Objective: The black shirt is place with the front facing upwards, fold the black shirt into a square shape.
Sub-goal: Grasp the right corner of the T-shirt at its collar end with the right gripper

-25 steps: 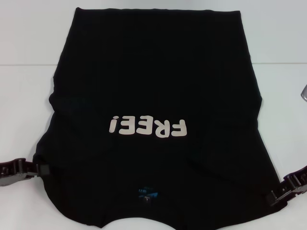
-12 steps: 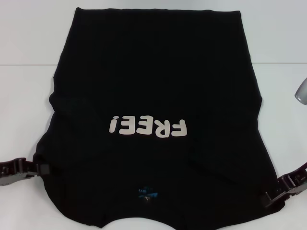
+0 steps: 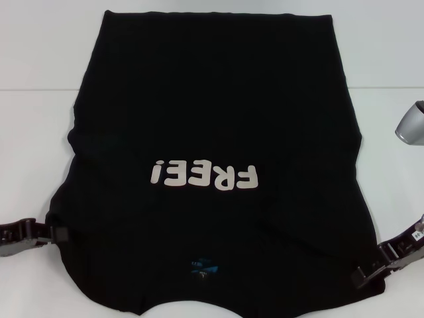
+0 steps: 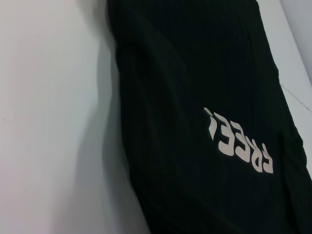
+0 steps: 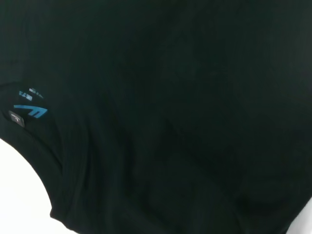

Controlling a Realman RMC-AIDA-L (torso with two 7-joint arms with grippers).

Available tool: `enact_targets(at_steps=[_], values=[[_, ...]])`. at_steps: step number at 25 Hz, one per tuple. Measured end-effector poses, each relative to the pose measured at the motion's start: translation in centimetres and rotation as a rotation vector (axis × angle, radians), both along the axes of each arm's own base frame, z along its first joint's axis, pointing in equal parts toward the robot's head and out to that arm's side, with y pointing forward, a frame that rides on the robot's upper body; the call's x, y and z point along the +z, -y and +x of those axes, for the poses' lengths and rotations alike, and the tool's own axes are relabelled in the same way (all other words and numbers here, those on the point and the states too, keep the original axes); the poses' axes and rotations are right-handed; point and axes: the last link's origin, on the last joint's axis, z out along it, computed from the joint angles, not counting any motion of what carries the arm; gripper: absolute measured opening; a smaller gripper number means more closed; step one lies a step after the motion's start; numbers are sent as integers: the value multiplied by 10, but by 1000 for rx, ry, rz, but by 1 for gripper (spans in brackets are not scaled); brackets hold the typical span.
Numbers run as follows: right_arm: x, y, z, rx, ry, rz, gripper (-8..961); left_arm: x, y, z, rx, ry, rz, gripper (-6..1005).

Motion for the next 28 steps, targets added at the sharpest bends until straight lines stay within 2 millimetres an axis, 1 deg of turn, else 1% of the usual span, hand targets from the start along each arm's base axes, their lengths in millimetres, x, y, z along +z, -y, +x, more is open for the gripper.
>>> enact_targets(at_steps=[8,19,28], values=[[-1,-2,-4,10,-1,-2,634,1,0,0,0,-1,1,13],[5,-6,0,19,43,7,634,0,0,0,0,0,0,13],[1,-7,-2,40,61,-7,633,0,0,0,1,2,0,13]])
